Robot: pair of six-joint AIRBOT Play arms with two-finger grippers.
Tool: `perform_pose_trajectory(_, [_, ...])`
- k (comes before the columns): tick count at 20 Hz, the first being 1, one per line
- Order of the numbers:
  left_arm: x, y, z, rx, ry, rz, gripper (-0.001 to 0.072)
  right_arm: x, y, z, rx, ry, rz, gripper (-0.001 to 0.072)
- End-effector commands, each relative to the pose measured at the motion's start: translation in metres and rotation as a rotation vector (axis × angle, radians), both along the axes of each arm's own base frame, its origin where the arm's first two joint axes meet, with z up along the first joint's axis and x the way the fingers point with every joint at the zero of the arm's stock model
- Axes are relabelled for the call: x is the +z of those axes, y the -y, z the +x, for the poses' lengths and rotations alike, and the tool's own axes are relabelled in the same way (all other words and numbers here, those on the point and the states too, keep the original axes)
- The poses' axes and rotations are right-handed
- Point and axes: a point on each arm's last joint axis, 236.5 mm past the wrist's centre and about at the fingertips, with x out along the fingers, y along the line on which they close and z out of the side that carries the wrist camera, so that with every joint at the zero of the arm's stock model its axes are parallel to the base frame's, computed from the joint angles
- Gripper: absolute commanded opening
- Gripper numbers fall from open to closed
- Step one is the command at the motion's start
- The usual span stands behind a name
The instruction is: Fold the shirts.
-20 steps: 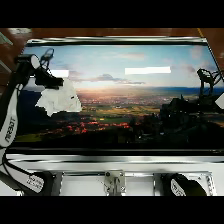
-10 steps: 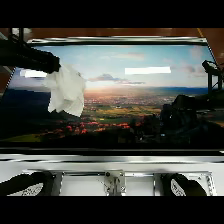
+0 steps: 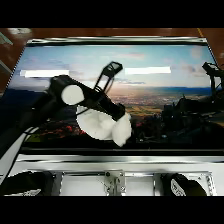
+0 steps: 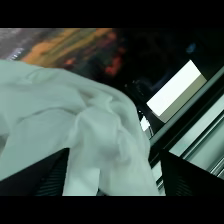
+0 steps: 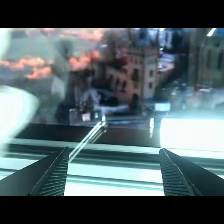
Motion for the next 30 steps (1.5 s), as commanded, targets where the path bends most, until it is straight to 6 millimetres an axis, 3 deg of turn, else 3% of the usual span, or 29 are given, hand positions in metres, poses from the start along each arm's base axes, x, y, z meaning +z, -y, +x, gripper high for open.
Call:
perform_pose_trajectory(1, [-0.042,-0.003,0.008,0.035,-0.059,0.062,0.0677,-0.002,0.012,0.007,-0.025,0.014,-0.046,0.0686])
perform_pose_trajectory(4, [-0.053,-0.103,0.043,0.171,-0.169,0.206,0.0674,-0.016,0.019,0.012,-0.03,-0.031,-0.069,0.0686])
perform_pose_trajectory(5, [-0.055,-0.137,0.049,0.217,-0.217,0.234,0.0674,-0.023,0.018,0.014,-0.023,-0.05,-0.065,0.0686])
perform_pose_trajectory(7, [-0.058,-0.188,0.053,0.325,-0.294,0.2,0.0674,-0.045,0.015,0.014,-0.01,-0.114,-0.045,0.0686])
perform_pose_trajectory(9, [-0.077,-0.22,0.035,0.409,-0.407,0.138,0.0675,-0.072,0.003,0.01,0.013,-0.184,0.008,0.0686])
perform_pose_trajectory(11, [-0.109,-0.236,0.011,0.48,-0.506,0.1,0.068,-0.098,-0.017,0.009,0.024,-0.234,0.098,0.0686])
perform_pose_trajectory(13, [-0.146,-0.234,-0.015,0.511,-0.606,0.074,0.0683,-0.12,-0.044,0.006,0.041,-0.28,0.222,0.0686])
perform_pose_trajectory(15, [-0.171,-0.217,-0.029,0.526,-0.661,0.017,0.0683,-0.136,-0.063,0.0,0.049,-0.338,0.315,0.0686])
perform_pose_trajectory(19, [-0.209,-0.195,-0.044,0.551,-0.712,-0.004,0.0683,-0.156,-0.077,-0.004,0.038,-0.418,0.392,0.0686])
perform_pose_trajectory(25, [-0.236,-0.161,-0.025,0.611,-0.696,-0.076,0.068,-0.16,-0.076,0.0,0.026,-0.41,0.392,0.0686])
perform_pose_trajectory(29, [-0.242,-0.153,-0.011,0.665,-0.665,-0.113,0.0644,-0.163,-0.079,-0.002,0.01,-0.423,0.403,0.0686])
perform_pose_trajectory(30, [-0.242,-0.152,-0.008,0.682,-0.666,-0.124,0.05,-0.165,-0.081,-0.003,0.001,-0.425,0.413,0.0686])
